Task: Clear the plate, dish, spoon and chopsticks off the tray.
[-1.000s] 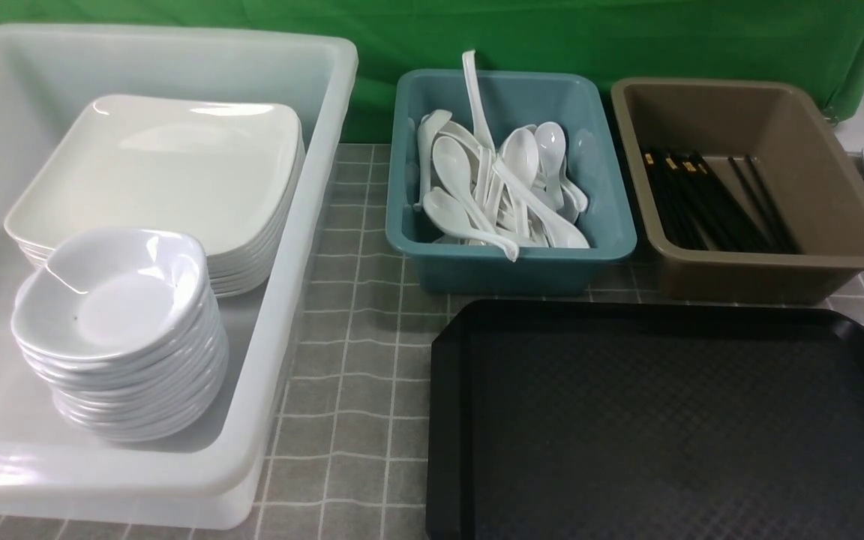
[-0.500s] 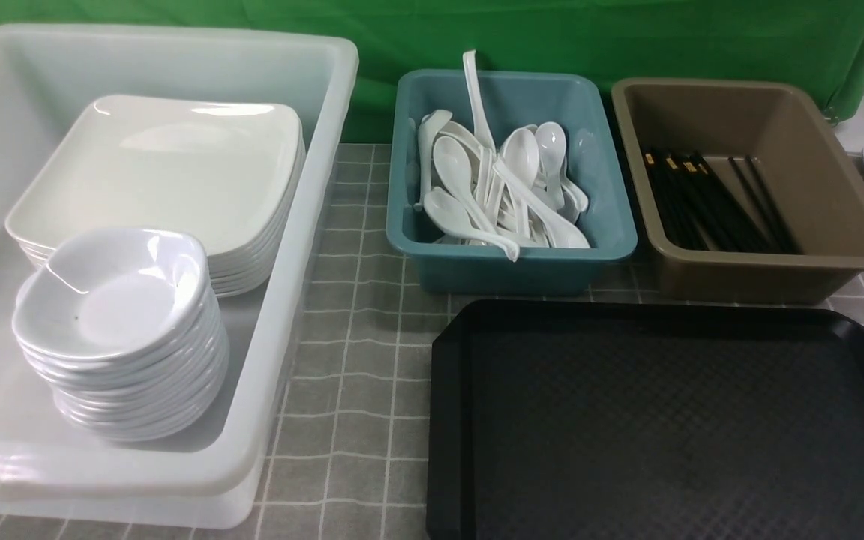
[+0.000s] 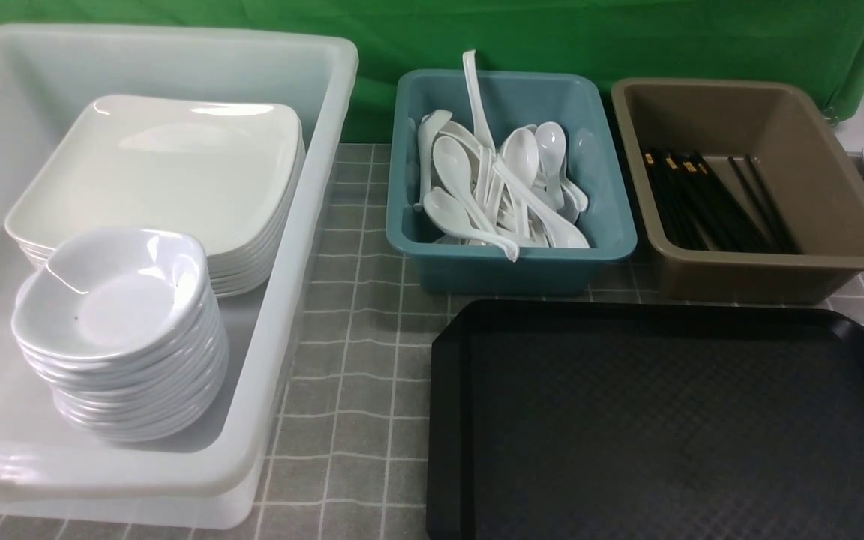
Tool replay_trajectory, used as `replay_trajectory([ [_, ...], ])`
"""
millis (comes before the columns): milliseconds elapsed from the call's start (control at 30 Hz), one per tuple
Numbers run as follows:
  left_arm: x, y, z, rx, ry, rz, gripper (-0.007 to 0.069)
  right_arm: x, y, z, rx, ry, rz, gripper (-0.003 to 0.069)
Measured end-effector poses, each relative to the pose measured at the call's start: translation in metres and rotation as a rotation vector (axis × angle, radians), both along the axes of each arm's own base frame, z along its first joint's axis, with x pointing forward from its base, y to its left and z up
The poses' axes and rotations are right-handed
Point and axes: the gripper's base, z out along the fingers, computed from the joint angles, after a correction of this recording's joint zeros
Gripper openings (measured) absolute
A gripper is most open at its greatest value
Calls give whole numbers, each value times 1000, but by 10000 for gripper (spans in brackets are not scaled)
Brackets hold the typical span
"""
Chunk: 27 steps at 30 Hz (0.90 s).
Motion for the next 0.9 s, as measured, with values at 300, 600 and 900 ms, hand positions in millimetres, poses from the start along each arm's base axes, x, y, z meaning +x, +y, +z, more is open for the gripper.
replay_trajectory([
  [300, 0, 0, -1, 6, 1, 1, 4, 0, 0, 0, 0, 0, 0, 190],
  [600, 0, 0, -1, 6, 1, 1, 6, 1, 0, -3, -21, 32, -12, 227],
  [900, 0, 0, -1, 6, 1, 1, 6, 25, -12, -77, -130, 385, -340, 235],
])
